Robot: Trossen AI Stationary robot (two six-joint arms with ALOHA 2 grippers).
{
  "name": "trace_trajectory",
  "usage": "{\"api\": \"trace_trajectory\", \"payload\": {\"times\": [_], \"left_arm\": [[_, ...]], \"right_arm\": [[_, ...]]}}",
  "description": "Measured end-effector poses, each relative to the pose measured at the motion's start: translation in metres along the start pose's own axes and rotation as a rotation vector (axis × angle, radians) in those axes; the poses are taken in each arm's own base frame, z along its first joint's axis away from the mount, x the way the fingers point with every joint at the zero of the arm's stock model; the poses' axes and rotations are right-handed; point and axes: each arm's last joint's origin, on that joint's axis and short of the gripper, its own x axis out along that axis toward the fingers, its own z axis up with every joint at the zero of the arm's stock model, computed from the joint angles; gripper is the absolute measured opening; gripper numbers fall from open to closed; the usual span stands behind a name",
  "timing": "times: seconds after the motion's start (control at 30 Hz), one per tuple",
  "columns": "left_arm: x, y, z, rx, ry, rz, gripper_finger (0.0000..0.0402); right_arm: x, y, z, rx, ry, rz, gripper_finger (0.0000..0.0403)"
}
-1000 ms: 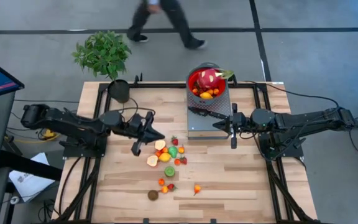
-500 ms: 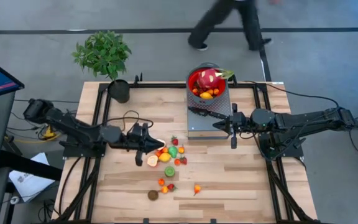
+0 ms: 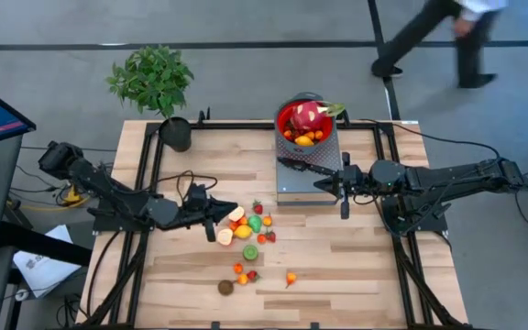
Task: Pick & Place Fruit
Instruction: Put the red half apple into the red colander on the shelf
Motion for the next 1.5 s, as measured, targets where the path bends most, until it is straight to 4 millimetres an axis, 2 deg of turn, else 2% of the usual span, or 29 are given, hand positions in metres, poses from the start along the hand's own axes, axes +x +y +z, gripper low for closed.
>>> {"api": "trace_trajectory", "payload": {"times": [0.27, 0.47, 0.7, 0.87, 1.03, 1.13, 1.27, 1.5], "left_arm": [[0.017, -0.027, -0.009, 0.010, 0.000, 0.039, 0.0001], [0.028, -0.029, -0.021, -0.038, 0.019, 0.156, 0.0001], [0.041, -0.042, -0.025, -0.088, 0.031, 0.190, 0.0001], [0.048, -0.048, -0.023, -0.093, 0.026, 0.211, 0.0001], [0.048, -0.041, -0.028, -0.093, 0.093, 0.280, 0.0001], [0.050, -0.031, -0.030, -0.120, 0.206, 0.334, 0.0001], [0.055, -0.017, -0.025, -0.122, 0.357, 0.421, 0.0001], [0.059, 0.001, -0.016, -0.096, 0.460, 0.532, 0.0001]], "right_arm": [[0.005, 0.001, -0.003, -0.004, 0.020, -0.002, 0.0003], [0.017, 0.002, -0.011, -0.022, 0.079, -0.006, 0.0003], [0.034, 0.005, -0.015, -0.023, 0.067, -0.006, 0.0003], [0.034, 0.005, -0.014, -0.044, 0.053, -0.004, 0.0003], [0.023, 0.003, -0.005, -0.036, -0.001, -0.002, 0.0003], [0.017, 0.003, 0.000, -0.031, -0.030, -0.001, 0.0003], [0.014, 0.003, 0.002, -0.010, -0.045, 0.003, 0.0003], [0.013, 0.005, -0.002, 0.001, -0.009, 0.015, 0.0003]]}}
